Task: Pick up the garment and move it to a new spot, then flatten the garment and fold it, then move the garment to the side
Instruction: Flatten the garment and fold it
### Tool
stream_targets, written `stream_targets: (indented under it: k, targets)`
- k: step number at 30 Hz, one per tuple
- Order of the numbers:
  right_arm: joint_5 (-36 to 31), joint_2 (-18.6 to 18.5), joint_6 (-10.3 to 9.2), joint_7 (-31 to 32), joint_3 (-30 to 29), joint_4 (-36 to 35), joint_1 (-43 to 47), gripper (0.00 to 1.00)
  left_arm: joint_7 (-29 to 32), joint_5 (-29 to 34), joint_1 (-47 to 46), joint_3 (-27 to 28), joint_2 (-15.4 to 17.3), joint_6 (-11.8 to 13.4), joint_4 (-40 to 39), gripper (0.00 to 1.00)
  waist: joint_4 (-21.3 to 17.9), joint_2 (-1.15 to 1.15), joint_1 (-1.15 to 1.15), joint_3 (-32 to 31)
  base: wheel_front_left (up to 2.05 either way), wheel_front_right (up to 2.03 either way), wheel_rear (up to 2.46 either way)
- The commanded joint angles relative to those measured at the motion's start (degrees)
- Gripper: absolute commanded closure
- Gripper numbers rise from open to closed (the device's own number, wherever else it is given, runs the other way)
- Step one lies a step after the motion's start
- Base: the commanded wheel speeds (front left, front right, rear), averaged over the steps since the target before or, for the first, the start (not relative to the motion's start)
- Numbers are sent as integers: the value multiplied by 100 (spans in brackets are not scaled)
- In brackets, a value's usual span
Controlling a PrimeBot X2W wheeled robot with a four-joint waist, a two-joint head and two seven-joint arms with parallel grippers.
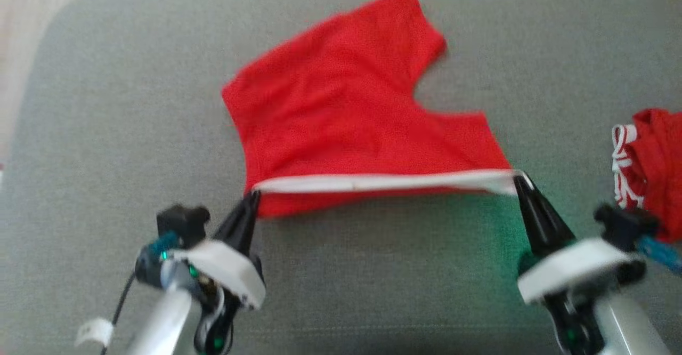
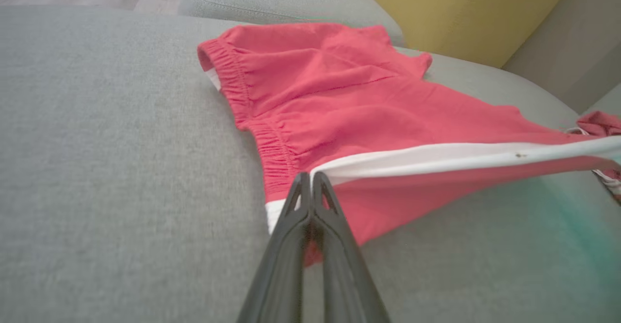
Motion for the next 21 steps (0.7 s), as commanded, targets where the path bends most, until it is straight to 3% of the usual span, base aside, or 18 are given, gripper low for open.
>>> stream_targets:
  k: [1,7,12,16,21]
  targets:
    - [-105,13,-4,132,-56,-455,122,100,61,-31,-27,195,232,105,-348,100,86,0,1,-214,0,0,0]
    - [-660,434,-4,1626,-811,-2575,1760,100,1041,-46,1145,35,617,452,-2109,100,166,0,1,-434,0,0,0]
    - [-798,588,-4,2475,-1079,-3612,2457,100,1578,-100,1739,22,846,692,-3277,100,197,0,1,-498,0,0,0]
    - [-861,627,-4,2718,-1239,-3852,2398,100,1693,-142,1782,72,939,722,-3589,100,203,0,1,-424,0,0,0]
    - [-909,629,-4,2691,-1322,-3445,1509,100,1724,-232,1297,117,956,545,-3451,100,296,0,1,-27,0,0,0]
